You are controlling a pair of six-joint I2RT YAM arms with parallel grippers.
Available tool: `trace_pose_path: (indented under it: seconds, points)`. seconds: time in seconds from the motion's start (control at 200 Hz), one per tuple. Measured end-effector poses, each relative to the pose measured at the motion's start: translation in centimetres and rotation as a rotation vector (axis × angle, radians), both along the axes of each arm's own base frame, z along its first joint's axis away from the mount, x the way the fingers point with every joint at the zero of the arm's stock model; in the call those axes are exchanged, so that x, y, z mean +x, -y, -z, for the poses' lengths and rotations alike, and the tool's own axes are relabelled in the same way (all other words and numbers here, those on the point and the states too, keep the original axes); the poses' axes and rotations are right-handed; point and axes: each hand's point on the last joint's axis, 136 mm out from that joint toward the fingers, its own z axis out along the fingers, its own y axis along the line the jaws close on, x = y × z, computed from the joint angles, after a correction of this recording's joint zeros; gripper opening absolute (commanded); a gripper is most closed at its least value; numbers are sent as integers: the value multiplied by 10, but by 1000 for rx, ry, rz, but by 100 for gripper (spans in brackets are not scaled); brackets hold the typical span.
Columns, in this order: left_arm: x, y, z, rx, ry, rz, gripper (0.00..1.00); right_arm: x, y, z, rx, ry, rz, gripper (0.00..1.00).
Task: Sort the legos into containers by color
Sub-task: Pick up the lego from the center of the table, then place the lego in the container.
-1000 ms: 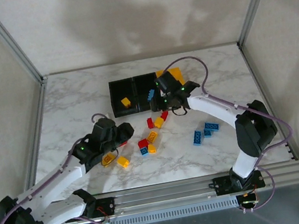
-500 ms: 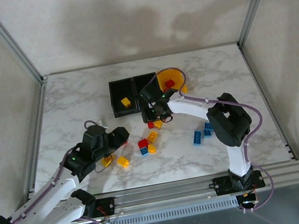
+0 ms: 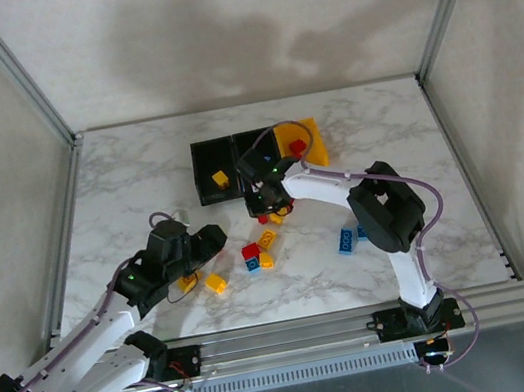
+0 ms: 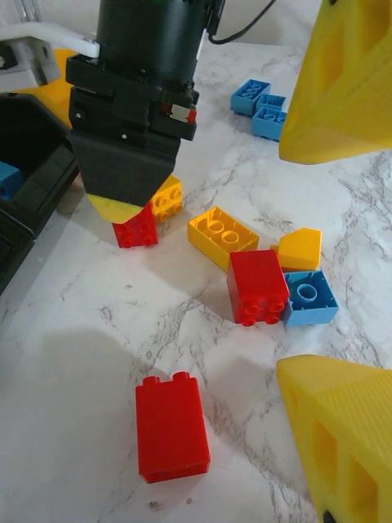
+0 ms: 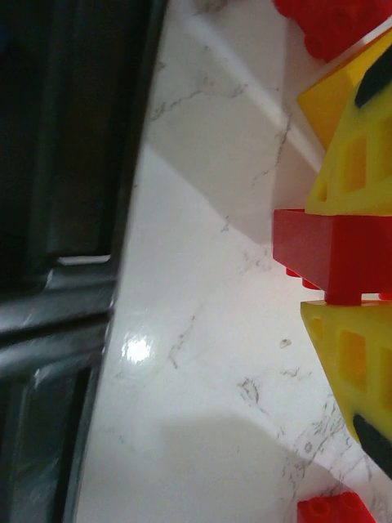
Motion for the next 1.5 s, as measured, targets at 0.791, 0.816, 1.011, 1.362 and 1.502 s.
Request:
trace_pose_path:
  seconds: [0.791, 0.816, 1.011, 1.362, 1.502]
  points:
    - [15, 47, -9, -26, 2, 99, 63, 118, 132, -122, 52, 248, 327, 19]
    - [14, 49, -8, -25, 0, 104, 63, 124, 134, -124, 54, 255, 334, 19]
    - [13, 60, -12, -27, 3, 132, 63, 167, 133, -108, 58, 252, 362, 20]
    - [14, 59, -12, -22, 4, 122, 63, 189, 123, -46, 62, 144, 349, 23]
    - [15, 58, -12, -19, 7, 117, 63, 191, 119, -44, 82, 145, 344, 34]
